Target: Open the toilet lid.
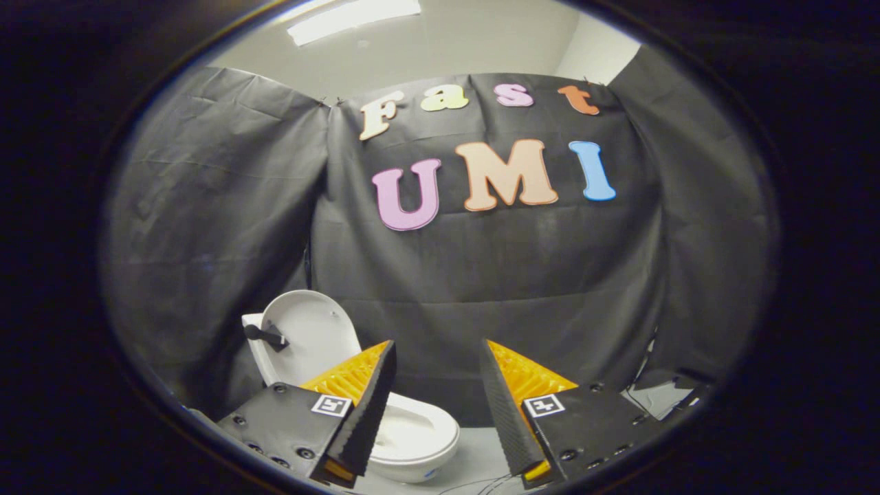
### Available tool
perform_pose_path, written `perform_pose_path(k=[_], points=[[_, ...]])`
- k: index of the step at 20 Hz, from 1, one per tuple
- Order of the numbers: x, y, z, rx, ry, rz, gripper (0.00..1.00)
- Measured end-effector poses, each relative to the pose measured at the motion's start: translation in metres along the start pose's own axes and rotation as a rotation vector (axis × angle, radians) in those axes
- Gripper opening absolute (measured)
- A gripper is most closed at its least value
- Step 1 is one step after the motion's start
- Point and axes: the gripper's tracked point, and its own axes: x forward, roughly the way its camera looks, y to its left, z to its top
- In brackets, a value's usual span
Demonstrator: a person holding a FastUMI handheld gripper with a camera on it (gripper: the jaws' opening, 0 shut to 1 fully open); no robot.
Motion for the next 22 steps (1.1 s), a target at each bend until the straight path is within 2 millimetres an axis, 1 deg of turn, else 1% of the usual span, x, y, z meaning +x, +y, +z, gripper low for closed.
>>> perform_pose_path(k=[3,9,12,14,16,19,21,22], points=[[-0.006,-0.016,-0.008,0.027,-0.009,-0.024,0.75],[-0.011,-0.038,-0.024,0.056,0.002,-0.058,0.75],[-0.013,-0.048,-0.036,0.044,0.033,-0.071,0.75],[-0.017,-0.058,-0.050,0.028,0.084,-0.094,0.75],[-0.020,-0.056,-0.064,0.019,0.136,-0.077,0.75],[-0.022,-0.055,-0.078,0.004,0.191,-0.051,0.75],[-0.027,-0.054,-0.085,-0.008,0.226,-0.039,0.76],[-0.028,-0.053,-0.085,-0.011,0.231,-0.029,0.75]])
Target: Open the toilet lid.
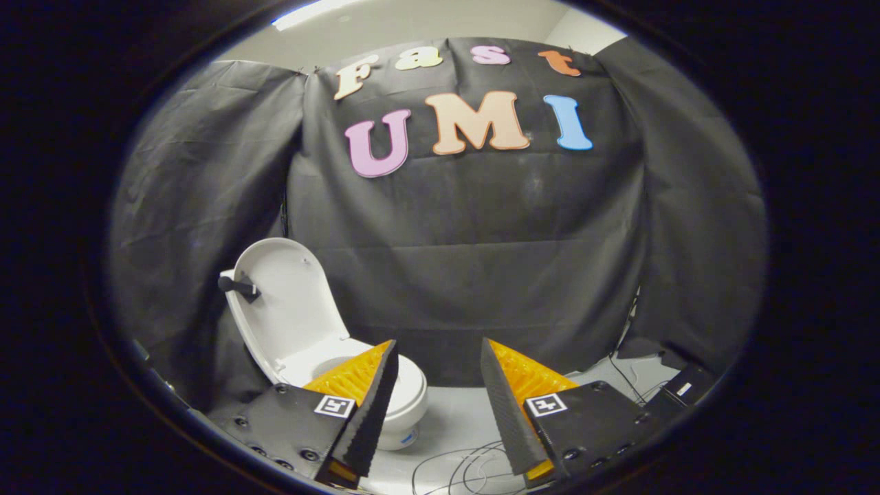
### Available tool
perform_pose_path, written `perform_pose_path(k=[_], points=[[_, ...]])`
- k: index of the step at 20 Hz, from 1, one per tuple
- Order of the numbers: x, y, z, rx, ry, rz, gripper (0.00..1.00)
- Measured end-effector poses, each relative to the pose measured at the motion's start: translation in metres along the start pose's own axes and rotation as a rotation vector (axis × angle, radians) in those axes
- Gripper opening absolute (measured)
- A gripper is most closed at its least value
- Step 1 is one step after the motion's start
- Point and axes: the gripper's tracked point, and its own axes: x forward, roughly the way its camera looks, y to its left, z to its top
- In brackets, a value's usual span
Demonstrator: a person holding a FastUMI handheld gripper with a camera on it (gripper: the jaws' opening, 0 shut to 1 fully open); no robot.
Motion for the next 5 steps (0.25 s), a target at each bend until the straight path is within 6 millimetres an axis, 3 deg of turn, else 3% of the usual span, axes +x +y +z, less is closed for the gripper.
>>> perform_pose_path(k=[2,5], points=[[-0.0043,-0.0051,-0.0042,0.000,0.016,-0.013,0.76],[-0.0080,0.0024,0.0011,0.027,-0.009,0.021,0.76]])
